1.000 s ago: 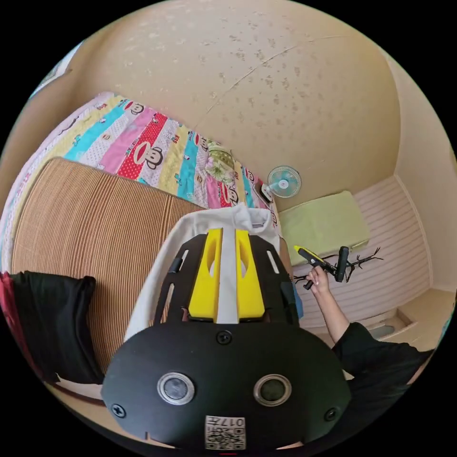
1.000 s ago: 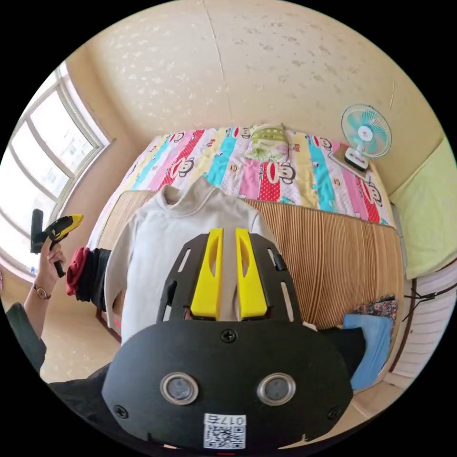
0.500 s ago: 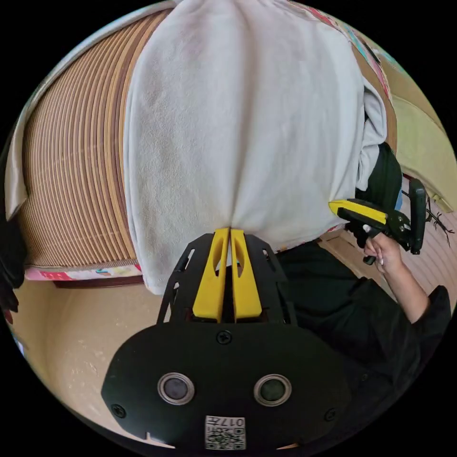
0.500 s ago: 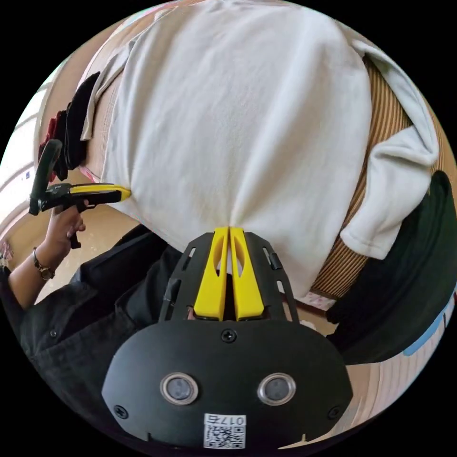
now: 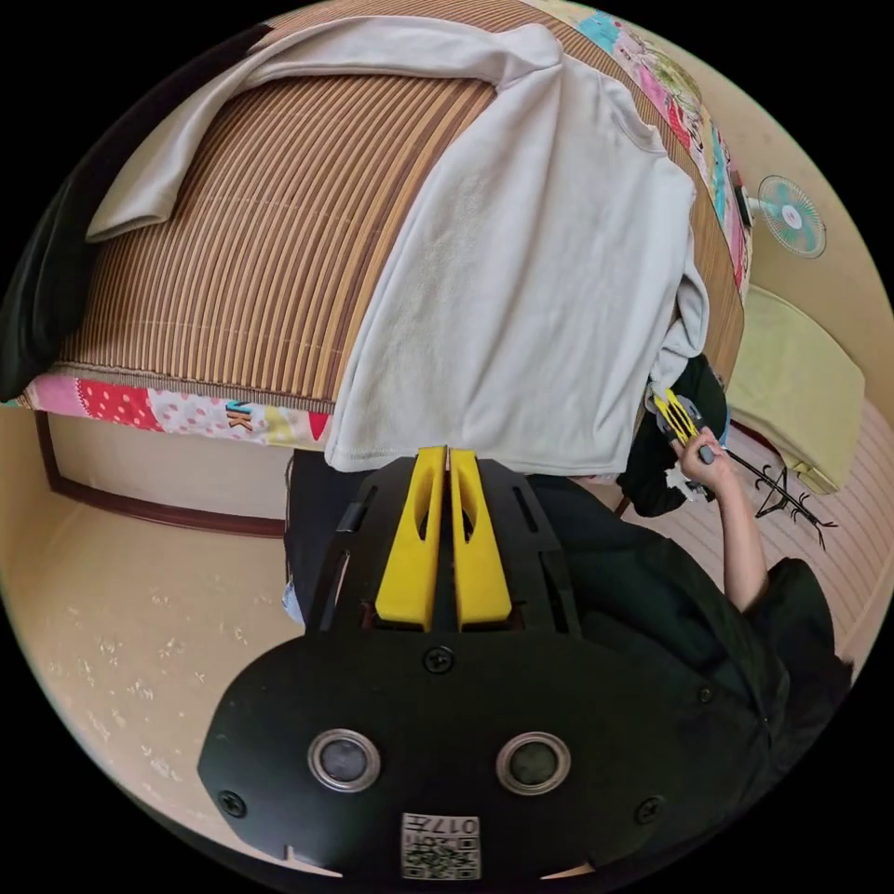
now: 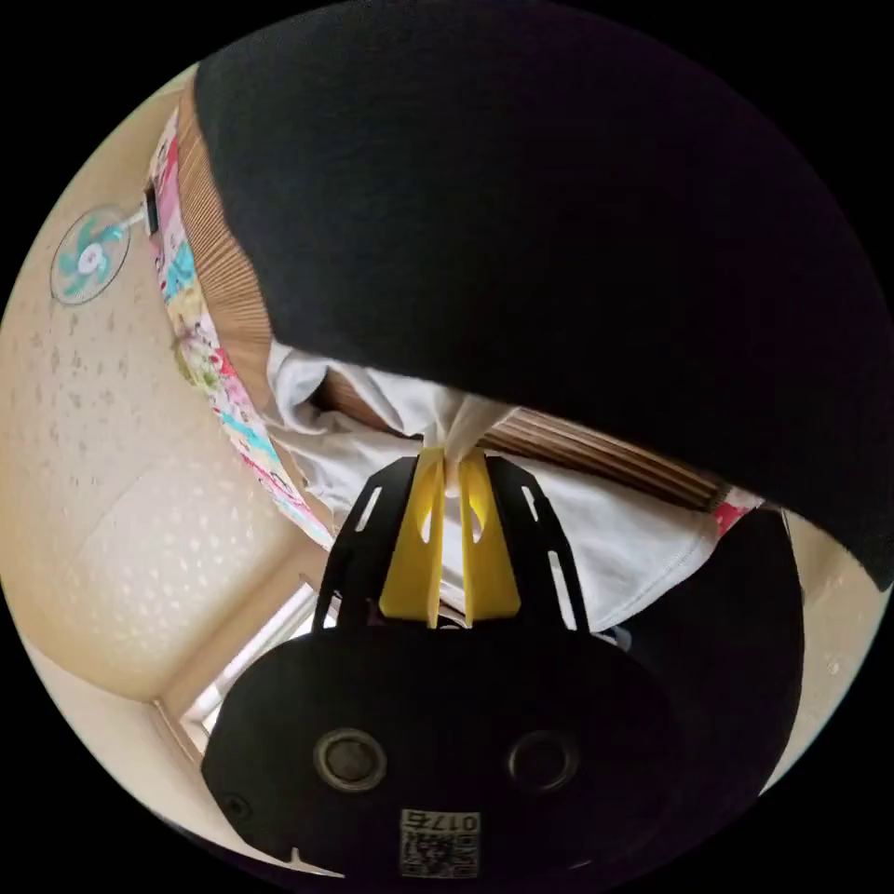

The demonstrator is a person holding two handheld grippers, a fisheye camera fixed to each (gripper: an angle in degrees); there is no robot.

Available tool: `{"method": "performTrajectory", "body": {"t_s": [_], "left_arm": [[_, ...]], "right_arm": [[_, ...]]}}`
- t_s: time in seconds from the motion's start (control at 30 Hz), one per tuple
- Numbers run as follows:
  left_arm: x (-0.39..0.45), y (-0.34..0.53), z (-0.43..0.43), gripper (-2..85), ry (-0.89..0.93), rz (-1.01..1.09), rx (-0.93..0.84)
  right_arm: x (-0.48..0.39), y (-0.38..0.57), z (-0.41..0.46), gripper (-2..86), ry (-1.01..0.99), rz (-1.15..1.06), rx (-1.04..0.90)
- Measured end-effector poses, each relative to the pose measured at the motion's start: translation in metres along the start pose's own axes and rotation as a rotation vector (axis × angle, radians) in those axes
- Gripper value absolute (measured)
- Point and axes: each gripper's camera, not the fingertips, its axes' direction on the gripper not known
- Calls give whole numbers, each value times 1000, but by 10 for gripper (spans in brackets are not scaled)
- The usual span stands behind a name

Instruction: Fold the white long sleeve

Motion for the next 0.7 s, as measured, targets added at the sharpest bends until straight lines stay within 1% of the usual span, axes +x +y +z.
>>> {"method": "performTrajectory", "body": {"t_s": [0.03,0.07,0.1,0.13,0.2,0.23,0.27,0.3,0.37,0.43,0.47,0.5,0.53,0.6,0.63,0.67,0.7], "left_arm": [[3,1,-11,-9,-1,4,18],[5,2,-16,-9,-4,6,27],[9,4,-26,-9,-10,10,41],[12,5,-34,-10,-12,11,49],[16,5,-42,-10,2,11,54],[18,6,-47,-10,16,12,59],[19,6,-50,-10,21,13,61],[21,6,-54,-10,26,15,64],[24,8,-59,-10,27,21,67],[26,13,-65,-10,29,20,70],[26,14,-66,-10,30,20,71],[26,17,-68,-10,28,18,69],[25,21,-69,-9,25,12,64],[23,28,-70,-9,22,-2,53],[21,33,-72,-9,19,-10,50],[20,36,-74,-9,17,-16,51],[18,42,-78,-8,12,-27,56]], "right_arm": [[-30,7,-8,27,48,-113,-9],[-88,25,-30,22,171,-340,5],[-138,51,-60,18,308,-556,74],[-158,65,-77,16,371,-655,126],[-206,118,-143,6,552,-1012,312],[-210,129,-157,4,595,-1085,341],[-210,144,-180,3,697,-1173,381],[-198,148,-199,3,774,-1202,394],[-163,145,-219,7,854,-1223,403],[-108,125,-232,13,960,-1105,446],[-65,99,-241,16,996,-886,450],[-17,76,-253,16,947,-653,417],[8,68,-259,16,900,-549,401],[92,67,-282,25,634,-238,396],[107,71,-286,29,547,-175,401],[132,81,-293,43,333,-96,414],[148,92,-294,63,106,-97,432]]}}
